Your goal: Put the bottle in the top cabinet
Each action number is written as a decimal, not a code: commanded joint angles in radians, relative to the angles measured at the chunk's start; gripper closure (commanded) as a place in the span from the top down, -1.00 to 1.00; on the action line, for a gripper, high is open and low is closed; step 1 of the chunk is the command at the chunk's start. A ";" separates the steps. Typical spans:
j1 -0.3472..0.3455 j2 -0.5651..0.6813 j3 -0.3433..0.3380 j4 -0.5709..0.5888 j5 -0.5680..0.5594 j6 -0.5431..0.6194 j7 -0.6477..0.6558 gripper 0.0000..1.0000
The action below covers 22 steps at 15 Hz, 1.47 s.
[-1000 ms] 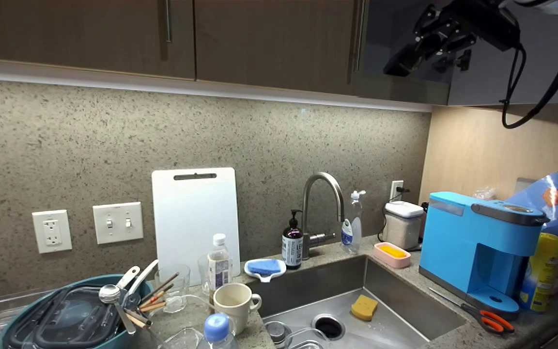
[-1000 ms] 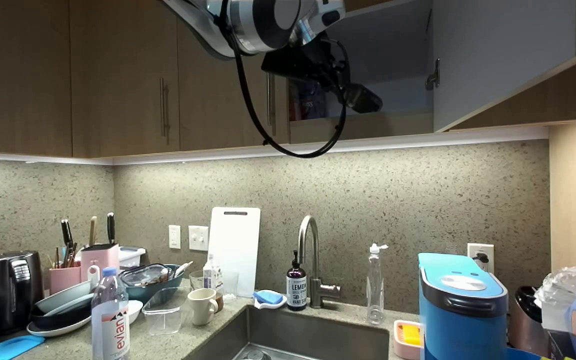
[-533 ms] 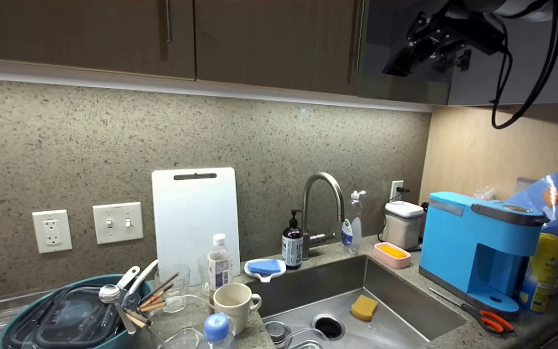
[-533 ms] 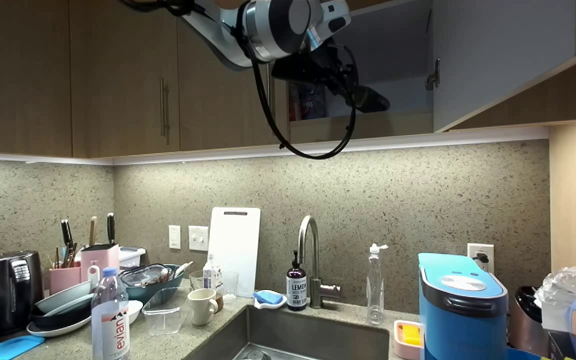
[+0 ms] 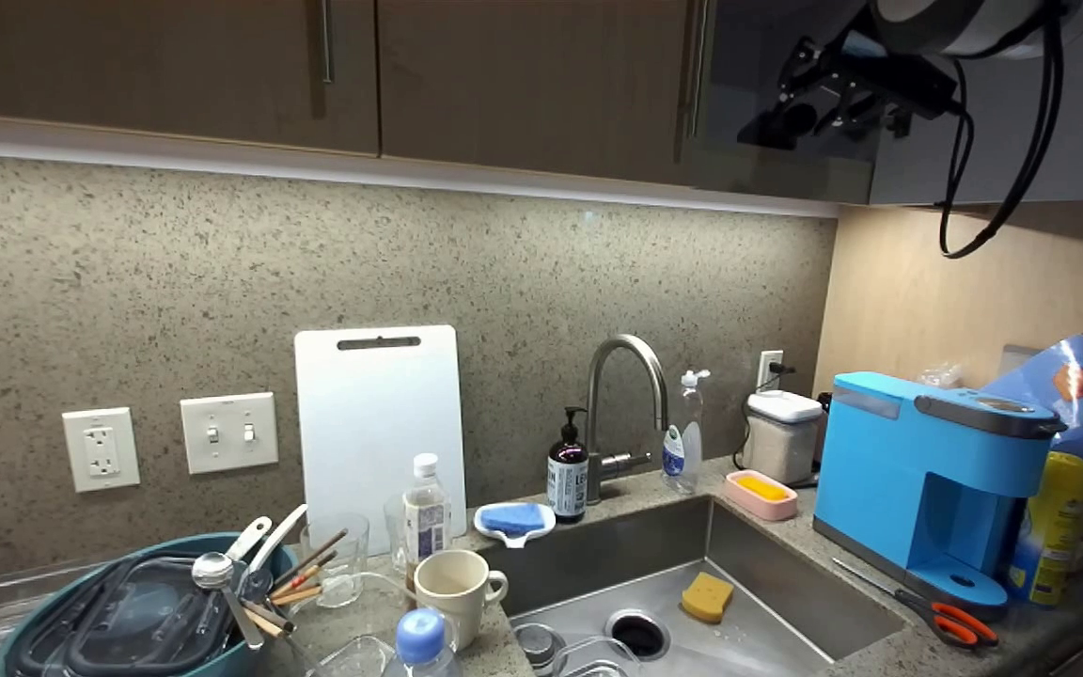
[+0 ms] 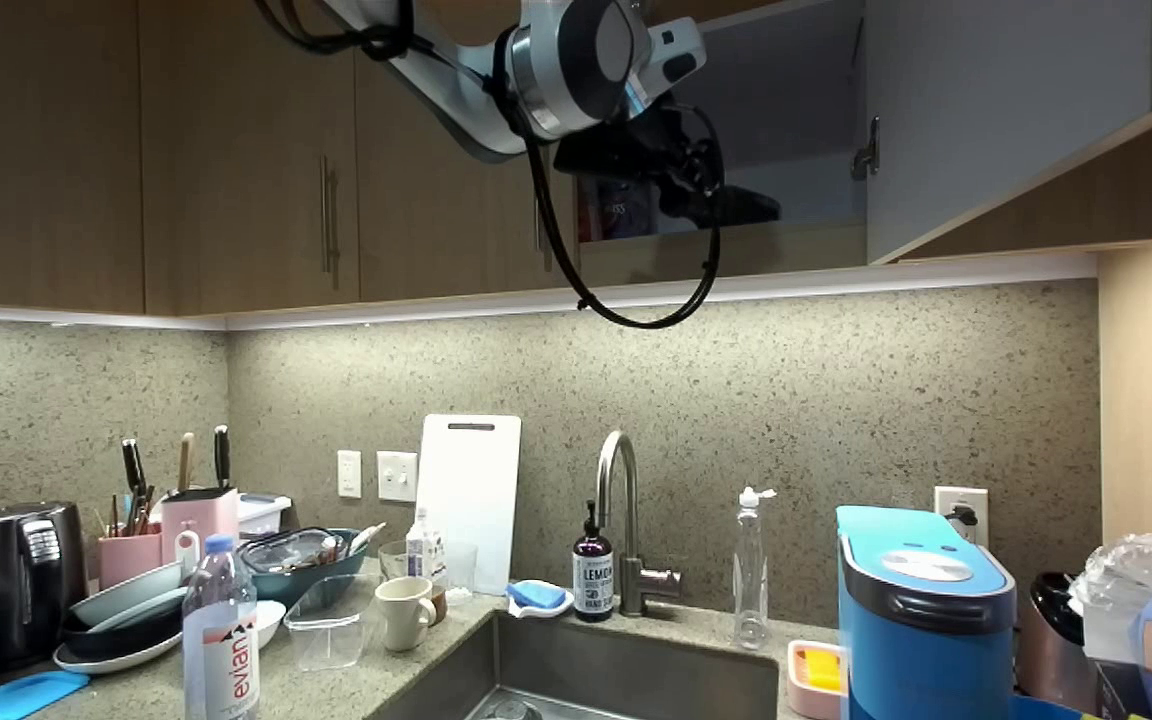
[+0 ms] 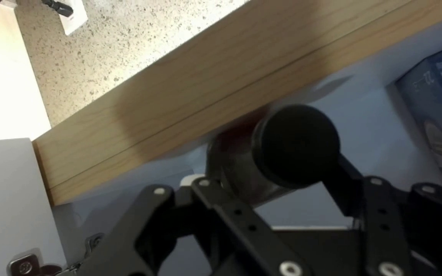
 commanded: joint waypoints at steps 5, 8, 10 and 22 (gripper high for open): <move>0.001 -0.016 0.006 -0.005 -0.008 0.012 0.014 1.00; -0.001 -0.009 0.002 0.002 -0.028 0.000 0.020 1.00; -0.004 -0.012 0.002 0.002 -0.037 0.000 0.027 1.00; -0.004 -0.012 0.002 0.002 -0.038 0.000 0.027 1.00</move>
